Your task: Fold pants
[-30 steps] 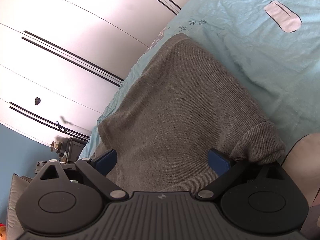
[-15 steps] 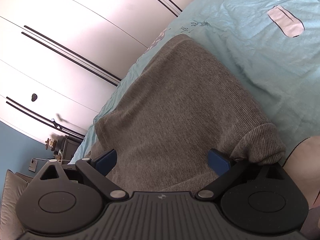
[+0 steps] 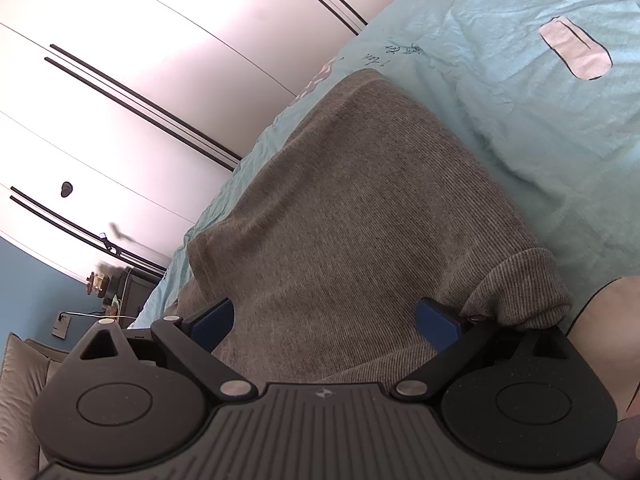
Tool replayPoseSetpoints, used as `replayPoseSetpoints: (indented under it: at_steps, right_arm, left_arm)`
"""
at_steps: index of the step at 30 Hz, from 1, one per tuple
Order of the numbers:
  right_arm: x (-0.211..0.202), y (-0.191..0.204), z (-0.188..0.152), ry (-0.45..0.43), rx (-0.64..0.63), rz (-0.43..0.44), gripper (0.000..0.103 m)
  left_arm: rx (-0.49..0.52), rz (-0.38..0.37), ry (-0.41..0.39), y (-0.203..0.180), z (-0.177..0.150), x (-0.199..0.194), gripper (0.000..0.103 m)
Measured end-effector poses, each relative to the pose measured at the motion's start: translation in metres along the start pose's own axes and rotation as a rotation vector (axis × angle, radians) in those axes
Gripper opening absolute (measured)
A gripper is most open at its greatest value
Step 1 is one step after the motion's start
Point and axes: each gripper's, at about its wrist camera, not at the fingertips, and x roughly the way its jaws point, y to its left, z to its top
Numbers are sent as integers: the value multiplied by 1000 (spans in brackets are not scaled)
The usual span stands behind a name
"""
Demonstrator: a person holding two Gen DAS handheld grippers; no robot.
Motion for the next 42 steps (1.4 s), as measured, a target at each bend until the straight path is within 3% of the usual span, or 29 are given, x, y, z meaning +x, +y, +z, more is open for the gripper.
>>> replayPoseSetpoints:
  at_steps: [2,3,4,5,9,13,19,25,29,33,36,38,40,41,42]
  right_arm:
    - [0,-1,0,-1,3,2,98]
    - [0,-1,0,-2,5,2,98]
    - [0,-1,0,-3,7,2,98]
    - [0,-1,0,-4,8,1,98]
    - [-1,1,-2,-16,0,-6,98]
    - [-1,7,-1,-4,-29,-21,98]
    - [-22,12,5,-51,-29,23,98]
    - [-59,12,13,-179,5,114,98]
    - [-86,-4,22,-269,66,174,98]
    - [-106,-27,28,-349,101,186,98]
    - [-106,-55,28,-365,228,219,98]
    - [-101,-64,30,-344,275,219,98]
    - [-96,-64,31,-323,262,228,98]
    - [-93,-63,32,-313,250,230,98]
    - [-91,-61,33,-302,240,234,98]
  left_arm:
    - [-21,-3,3,2,2,3,64]
    - [-28,-5,1,0,-1,7,60]
    - [-38,5,1,2,-3,6,45]
    - [-48,16,7,3,-11,-2,40]
    - [-84,9,-11,-2,-12,-14,28]
    - [21,63,-66,-27,-24,-37,25]
    - [140,51,-121,-81,-34,-65,25]
    - [375,-37,-157,-198,-57,-74,25]
    - [575,-151,-110,-289,-121,-71,25]
    - [795,-209,29,-344,-224,-20,26]
    - [949,-181,177,-359,-315,21,28]
    - [1007,-87,322,-351,-367,59,31]
    - [1110,53,503,-334,-409,98,35]
    - [1197,107,536,-322,-417,115,36]
    - [1300,106,495,-320,-427,107,40]
